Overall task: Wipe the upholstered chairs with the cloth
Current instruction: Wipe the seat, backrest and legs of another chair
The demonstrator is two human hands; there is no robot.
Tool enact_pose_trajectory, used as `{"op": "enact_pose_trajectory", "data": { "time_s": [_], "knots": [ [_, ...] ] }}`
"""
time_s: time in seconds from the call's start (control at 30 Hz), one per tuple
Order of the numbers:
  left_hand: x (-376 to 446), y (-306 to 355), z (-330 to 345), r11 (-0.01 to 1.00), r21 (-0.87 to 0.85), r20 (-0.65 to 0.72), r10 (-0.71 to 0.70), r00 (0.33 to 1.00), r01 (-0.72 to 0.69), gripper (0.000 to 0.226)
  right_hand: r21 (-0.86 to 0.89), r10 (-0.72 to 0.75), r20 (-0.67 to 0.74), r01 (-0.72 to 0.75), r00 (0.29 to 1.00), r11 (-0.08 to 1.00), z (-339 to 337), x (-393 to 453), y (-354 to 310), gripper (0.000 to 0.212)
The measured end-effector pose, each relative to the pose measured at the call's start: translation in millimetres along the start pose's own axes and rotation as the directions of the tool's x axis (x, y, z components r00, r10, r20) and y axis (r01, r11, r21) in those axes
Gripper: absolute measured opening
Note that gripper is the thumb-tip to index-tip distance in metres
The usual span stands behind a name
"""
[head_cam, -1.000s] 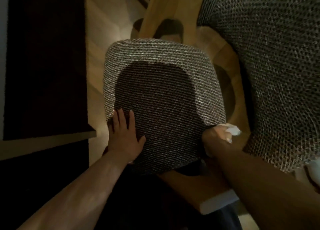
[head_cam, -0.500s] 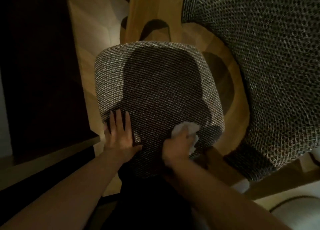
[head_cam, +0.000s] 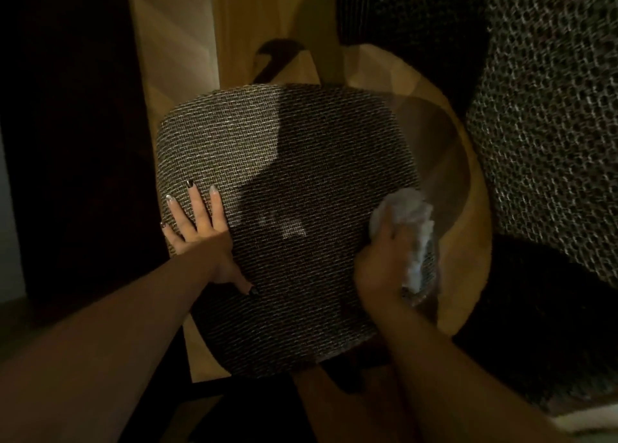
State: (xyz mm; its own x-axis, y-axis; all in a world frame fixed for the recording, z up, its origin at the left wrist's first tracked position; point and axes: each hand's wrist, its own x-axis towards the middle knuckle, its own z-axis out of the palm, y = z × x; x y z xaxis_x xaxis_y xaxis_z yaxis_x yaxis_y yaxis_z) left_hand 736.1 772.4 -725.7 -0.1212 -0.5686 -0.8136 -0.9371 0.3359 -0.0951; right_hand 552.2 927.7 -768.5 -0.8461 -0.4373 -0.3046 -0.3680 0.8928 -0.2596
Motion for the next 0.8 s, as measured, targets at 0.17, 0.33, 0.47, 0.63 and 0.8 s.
{"op": "enact_pose_trajectory", "data": {
  "time_s": [0.17, 0.33, 0.47, 0.63, 0.8],
  "knots": [
    [-1.1, 1.6, -4.7, 1.0, -0.011, 0.018, -0.019, 1.0, 0.019, 0.175, -0.004, -0.434, 0.153, 0.439, 0.888, 0.898, 15.3, -81.3, -47.2, 0.069],
    [0.8, -0.7, -9.2, 1.0, -0.028, 0.072, 0.005, 0.997, -0.003, 0.177, 0.071, -0.443, 0.087, 0.438, 0.892, 0.896, -26.8, -16.4, -15.8, 0.066],
    [2.5, -4.4, -19.0, 0.999, -0.031, 0.227, 0.041, 0.973, -0.035, 0.177, 0.006, -0.085, 0.057, 0.085, 0.995, 0.996, -46.8, 68.3, 18.3, 0.062],
    [0.5, -7.3, -20.7, 0.997, -0.045, 0.262, 0.073, 0.962, -0.063, 0.174, -0.09, -0.057, 0.066, 0.062, 0.996, 0.994, -3.4, 27.4, -27.2, 0.064],
    [-0.2, -7.8, -17.9, 0.999, -0.018, 0.223, 0.042, 0.974, -0.039, 0.175, -0.106, -0.39, 0.159, 0.408, 0.907, 0.907, 43.0, -89.9, -84.2, 0.074]
  ]
}}
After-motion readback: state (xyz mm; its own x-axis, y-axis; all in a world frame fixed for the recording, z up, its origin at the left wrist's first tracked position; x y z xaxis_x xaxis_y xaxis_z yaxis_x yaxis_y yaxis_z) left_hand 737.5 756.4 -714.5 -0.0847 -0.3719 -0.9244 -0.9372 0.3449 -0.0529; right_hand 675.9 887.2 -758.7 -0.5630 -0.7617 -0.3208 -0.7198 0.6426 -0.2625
